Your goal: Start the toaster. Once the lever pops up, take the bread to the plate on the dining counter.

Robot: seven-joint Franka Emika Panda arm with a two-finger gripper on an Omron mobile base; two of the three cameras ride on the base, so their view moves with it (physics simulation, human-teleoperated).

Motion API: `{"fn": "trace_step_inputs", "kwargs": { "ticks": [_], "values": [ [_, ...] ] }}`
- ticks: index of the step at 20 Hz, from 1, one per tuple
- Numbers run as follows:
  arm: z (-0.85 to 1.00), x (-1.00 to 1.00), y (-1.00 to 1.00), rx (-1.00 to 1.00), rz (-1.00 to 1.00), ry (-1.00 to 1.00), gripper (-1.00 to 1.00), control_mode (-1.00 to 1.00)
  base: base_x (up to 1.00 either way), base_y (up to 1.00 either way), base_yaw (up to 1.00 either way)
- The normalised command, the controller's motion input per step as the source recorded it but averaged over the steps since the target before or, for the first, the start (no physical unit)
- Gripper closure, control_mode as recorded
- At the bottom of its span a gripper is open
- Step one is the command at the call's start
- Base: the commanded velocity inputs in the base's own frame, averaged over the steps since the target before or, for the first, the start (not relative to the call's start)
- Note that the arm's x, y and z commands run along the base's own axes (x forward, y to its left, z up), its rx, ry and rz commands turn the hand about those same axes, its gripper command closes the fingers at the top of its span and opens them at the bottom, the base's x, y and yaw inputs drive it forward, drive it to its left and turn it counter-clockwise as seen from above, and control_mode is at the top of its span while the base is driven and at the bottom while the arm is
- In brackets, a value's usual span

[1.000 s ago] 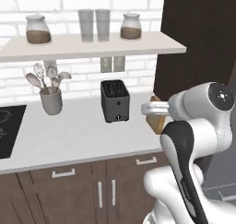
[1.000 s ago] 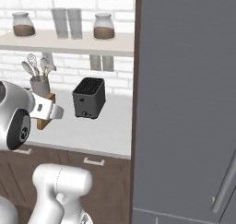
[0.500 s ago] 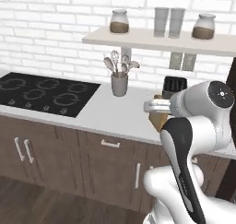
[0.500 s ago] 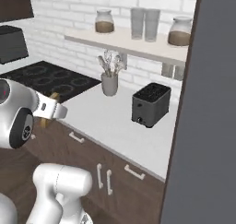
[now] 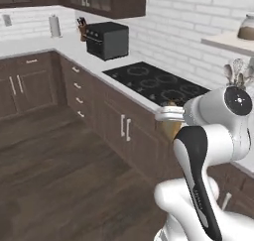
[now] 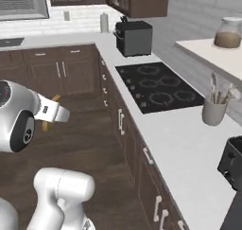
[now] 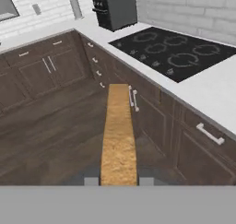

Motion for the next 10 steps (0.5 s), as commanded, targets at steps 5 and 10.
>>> {"fn": "trace_step_inputs", "kwargs": {
  "ticks": [5, 10],
  "values": [
    [0.0, 0.0, 0.0, 0.0, 0.0, 0.0, 1.0, 1.0, -0.14, 0.0, 1.0],
    [0.0, 0.0, 0.0, 0.0, 0.0, 0.0, 1.0, 1.0, -0.13, 0.0, 1.0]
  ]
}}
